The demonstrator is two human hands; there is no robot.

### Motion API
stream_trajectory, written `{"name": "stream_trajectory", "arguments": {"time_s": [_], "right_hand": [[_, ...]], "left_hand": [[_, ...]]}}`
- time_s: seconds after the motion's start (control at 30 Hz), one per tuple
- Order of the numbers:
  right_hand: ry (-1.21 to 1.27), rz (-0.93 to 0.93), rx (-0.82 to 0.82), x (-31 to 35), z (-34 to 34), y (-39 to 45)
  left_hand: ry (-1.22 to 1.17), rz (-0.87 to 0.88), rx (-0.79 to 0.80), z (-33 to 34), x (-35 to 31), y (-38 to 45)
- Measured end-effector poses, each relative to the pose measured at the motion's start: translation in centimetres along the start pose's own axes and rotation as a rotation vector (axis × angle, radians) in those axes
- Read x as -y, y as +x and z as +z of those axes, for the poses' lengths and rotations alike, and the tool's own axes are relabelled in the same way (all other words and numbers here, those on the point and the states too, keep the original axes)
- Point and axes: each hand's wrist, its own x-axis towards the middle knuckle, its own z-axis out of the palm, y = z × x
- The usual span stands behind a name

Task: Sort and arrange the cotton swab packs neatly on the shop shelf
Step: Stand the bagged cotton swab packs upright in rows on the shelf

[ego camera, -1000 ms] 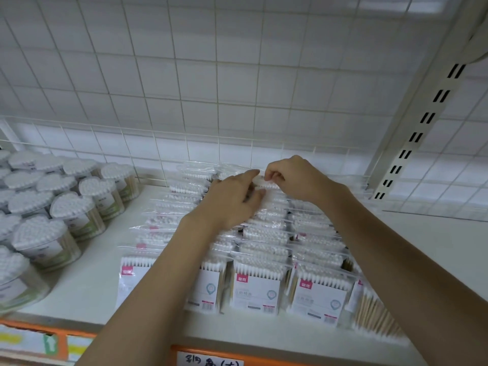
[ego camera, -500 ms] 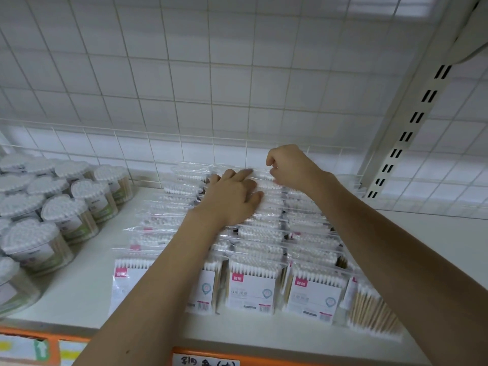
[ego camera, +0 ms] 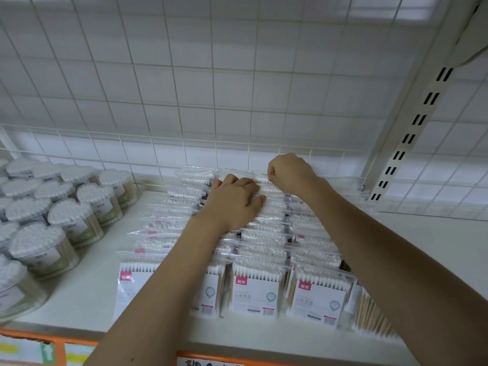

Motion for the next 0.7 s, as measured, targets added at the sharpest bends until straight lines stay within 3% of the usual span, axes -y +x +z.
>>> {"name": "stream_trajectory", "arguments": {"time_s": [0.47, 0.6, 0.7], "right_hand": [[0.46, -0.053, -0.293, -1.6, -4.5, -1.9], [0.622, -0.015, -0.279, -1.9, -5.9, -2.5], [0.604, -0.043, -0.286, -2.1, -6.3, -2.6]], "left_hand": [[-0.001, -0.013, 0.01, -0.3, -0.2, -0.2], [-0.006, -0.017, 0.014, -0.4, -0.2, -0.2], [-0.005, -0.013, 0.02, -0.3, -0.2, -0.2]]}}
